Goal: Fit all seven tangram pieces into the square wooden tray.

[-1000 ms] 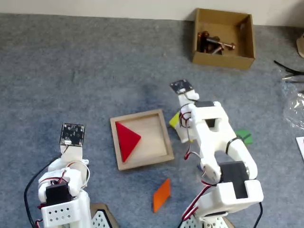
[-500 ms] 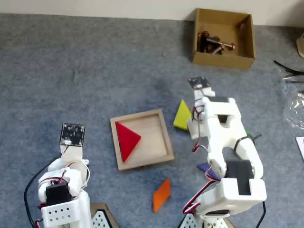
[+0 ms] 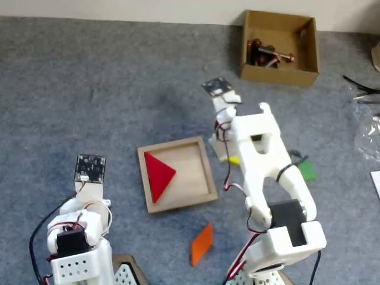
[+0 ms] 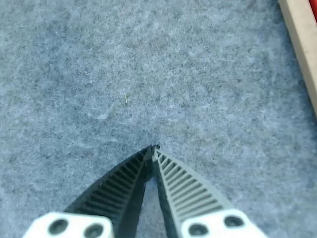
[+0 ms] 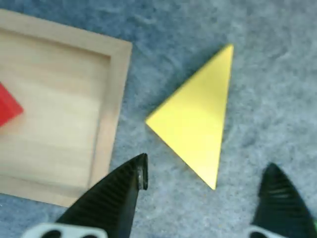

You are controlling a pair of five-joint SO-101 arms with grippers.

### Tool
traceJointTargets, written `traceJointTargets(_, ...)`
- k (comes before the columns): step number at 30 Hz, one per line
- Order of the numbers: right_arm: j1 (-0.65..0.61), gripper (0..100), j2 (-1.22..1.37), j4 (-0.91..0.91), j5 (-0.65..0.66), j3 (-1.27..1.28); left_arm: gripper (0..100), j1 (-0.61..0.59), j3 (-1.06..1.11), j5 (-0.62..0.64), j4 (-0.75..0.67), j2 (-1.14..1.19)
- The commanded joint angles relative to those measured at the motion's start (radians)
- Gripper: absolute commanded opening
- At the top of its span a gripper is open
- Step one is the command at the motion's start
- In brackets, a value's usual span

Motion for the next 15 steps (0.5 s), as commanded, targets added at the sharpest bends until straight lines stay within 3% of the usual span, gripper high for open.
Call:
traceJointTargets(1, -0.018, 35.8, -0.021, -0.104, -0.009, -0.062, 1, -0.016, 0.019, 0.005, 0.005, -0.005)
traceJointTargets(8, -0.022, 35.8, 0.001, -0.143, -0.074, -0.061, 1, -0.016, 0.019, 0.005, 0.005, -0.005)
traceJointTargets(15, -0.018, 35.8, 0.196, -0.139, -0.081, -0.150, 1, -0.016, 0.019, 0.005, 0.005, -0.005)
